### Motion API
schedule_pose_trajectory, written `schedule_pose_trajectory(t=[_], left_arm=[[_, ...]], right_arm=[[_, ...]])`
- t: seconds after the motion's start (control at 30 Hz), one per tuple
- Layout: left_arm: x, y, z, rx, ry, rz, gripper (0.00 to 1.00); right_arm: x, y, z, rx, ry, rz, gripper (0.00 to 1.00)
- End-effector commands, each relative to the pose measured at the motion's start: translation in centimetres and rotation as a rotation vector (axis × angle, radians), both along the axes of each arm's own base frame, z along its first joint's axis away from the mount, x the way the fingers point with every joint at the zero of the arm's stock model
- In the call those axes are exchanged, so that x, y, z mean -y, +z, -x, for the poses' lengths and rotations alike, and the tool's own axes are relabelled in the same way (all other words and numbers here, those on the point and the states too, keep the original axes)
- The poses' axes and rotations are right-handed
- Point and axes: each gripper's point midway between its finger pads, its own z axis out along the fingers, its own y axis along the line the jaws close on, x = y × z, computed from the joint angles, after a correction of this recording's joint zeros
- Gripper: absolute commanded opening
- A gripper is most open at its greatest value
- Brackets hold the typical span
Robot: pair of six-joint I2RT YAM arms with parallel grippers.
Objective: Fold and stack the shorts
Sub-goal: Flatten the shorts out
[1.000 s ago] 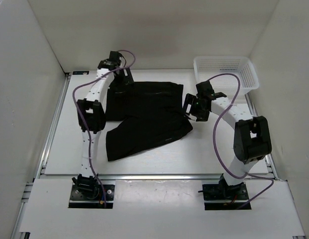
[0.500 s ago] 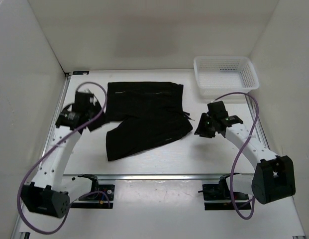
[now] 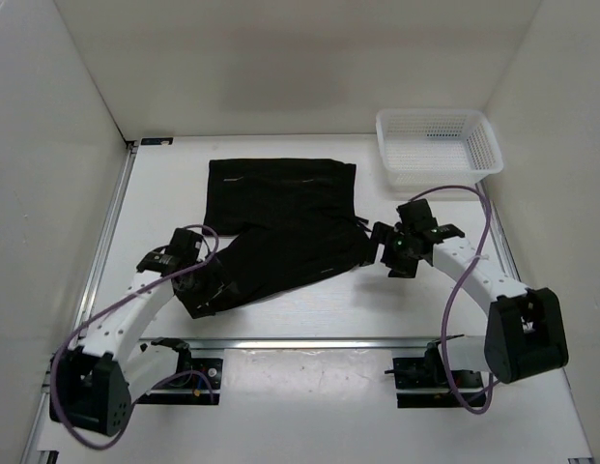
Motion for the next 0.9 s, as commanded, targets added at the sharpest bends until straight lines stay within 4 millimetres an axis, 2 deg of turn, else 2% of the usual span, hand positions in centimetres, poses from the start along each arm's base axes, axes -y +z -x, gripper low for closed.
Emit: schedule_pose_trajectory(t=[0.0,0.1,0.2,0.23,0.27,0.37,0.4,0.47,0.5,0.53,0.57,0.63,0.67,0.7,0.73,0.77,0.8,0.83,0.87], left_arm=[[0.1,-1.5,-1.5,0.01,0.002,-0.015,0.91],[-0.4,-2.4,-2.6,0.003,0.018,-0.063,0.83],[-1.1,-2.4,-3.7,0.001,0.031,-0.105,0.68],[-1.3,-2.6,-4.1,0.0,0.035,-0.121,0.63],[-1.4,-2.5,-4.6,0.004,0.039,-0.132,0.5],[-1.8,-3.1,-5.4,-0.025,0.039,-0.175,0.35],[-2.1,-3.3,-5.9,-0.022,0.044,-0.194,0.25],[-2.2,-4.1,-6.2,-0.061,0.035,-0.217,0.14],[-2.5,-3.8,-7.1,-0.05,0.035,-0.227,0.1],[-2.4,-3.8,-7.4,-0.053,0.035,-0.227,0.1],[-2.3,-3.9,-7.7,-0.059,0.034,-0.229,0.1],[-2.2,-2.5,-9.4,-0.004,0.018,-0.233,0.1],[-2.3,-1.9,-10.1,0.018,0.021,-0.231,0.1],[-2.2,-1.2,-10.6,0.034,0.014,-0.23,0.1],[-2.3,0.4,-12.1,0.081,0.013,-0.227,0.1],[-2.4,1.4,-12.7,0.099,0.018,-0.233,0.1],[-3.0,2.4,-13.4,0.117,0.025,-0.244,0.1],[-3.6,4.4,-14.5,0.151,0.034,-0.247,0.1],[-4.0,5.4,-14.9,0.164,0.039,-0.25,0.1]], right_arm=[[-2.1,1.1,-1.8,0.015,0.018,-0.115,0.92],[-3.2,0.4,-2.9,-0.005,0.0,-0.182,0.88],[-3.7,-1.2,-3.8,-0.041,-0.015,-0.189,0.82],[-3.9,-1.1,-4.6,-0.023,-0.013,-0.194,0.8],[-4.0,-1.4,-4.7,-0.03,-0.021,-0.197,0.77],[-3.9,-2.4,-5.8,-0.035,-0.033,-0.176,0.68],[-4.0,-3.0,-6.0,-0.053,-0.034,-0.17,0.65],[-4.2,-3.3,-6.7,-0.041,-0.033,-0.174,0.52],[-4.3,-3.4,-7.0,-0.045,-0.034,-0.172,0.47],[-4.4,-3.0,-7.4,-0.032,-0.033,-0.176,0.32],[-4.5,-3.0,-7.7,-0.031,-0.032,-0.177,0.23],[-4.3,-2.5,-8.3,-0.014,-0.03,-0.158,0.1],[-4.3,-1.4,-9.5,0.021,-0.039,-0.147,0.0],[-3.9,-1.0,-9.7,0.024,-0.026,-0.12,0.0],[-3.8,-0.3,-10.3,0.043,-0.023,-0.106,0.0],[-4.0,1.5,-11.8,0.093,-0.019,-0.103,0.0],[-3.7,2.1,-11.9,0.092,-0.012,-0.078,0.0],[-3.3,3.0,-12.5,0.113,-0.018,-0.051,0.0],[-3.3,5.3,-13.7,0.164,-0.017,-0.049,0.0]])
